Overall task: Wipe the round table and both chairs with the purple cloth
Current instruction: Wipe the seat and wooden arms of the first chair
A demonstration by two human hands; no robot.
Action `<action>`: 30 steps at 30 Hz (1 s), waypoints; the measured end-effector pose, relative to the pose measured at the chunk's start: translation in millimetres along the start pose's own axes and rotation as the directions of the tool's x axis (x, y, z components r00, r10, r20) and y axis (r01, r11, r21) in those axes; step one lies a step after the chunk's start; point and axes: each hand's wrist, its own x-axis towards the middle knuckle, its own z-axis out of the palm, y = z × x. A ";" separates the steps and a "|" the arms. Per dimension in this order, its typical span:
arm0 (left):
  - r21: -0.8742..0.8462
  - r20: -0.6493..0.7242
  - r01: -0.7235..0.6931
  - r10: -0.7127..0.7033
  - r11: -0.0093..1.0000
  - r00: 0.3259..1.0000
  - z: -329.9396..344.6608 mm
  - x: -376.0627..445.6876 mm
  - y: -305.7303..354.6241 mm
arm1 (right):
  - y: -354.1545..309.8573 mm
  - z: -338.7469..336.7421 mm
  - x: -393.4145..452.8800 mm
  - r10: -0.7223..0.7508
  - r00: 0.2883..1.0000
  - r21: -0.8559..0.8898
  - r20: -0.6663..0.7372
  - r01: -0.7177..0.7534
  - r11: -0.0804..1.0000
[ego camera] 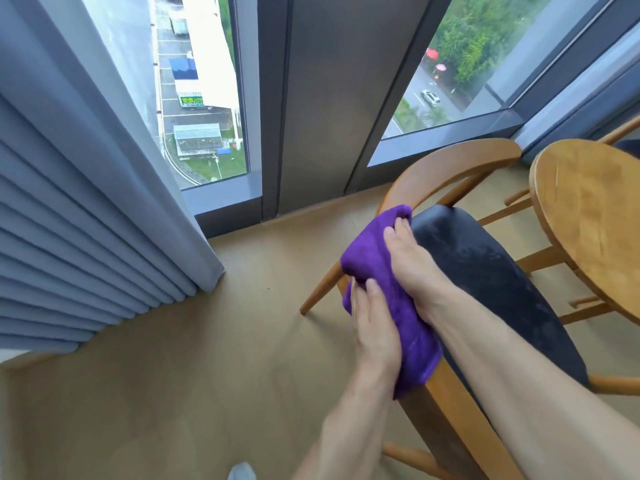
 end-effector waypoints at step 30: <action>0.585 0.576 -0.490 0.095 0.646 0.812 71.9 192.7 120.6 | -19.5 -48.6 168.1 0.487 0.782 0.669 -0.389 -0.124 0.733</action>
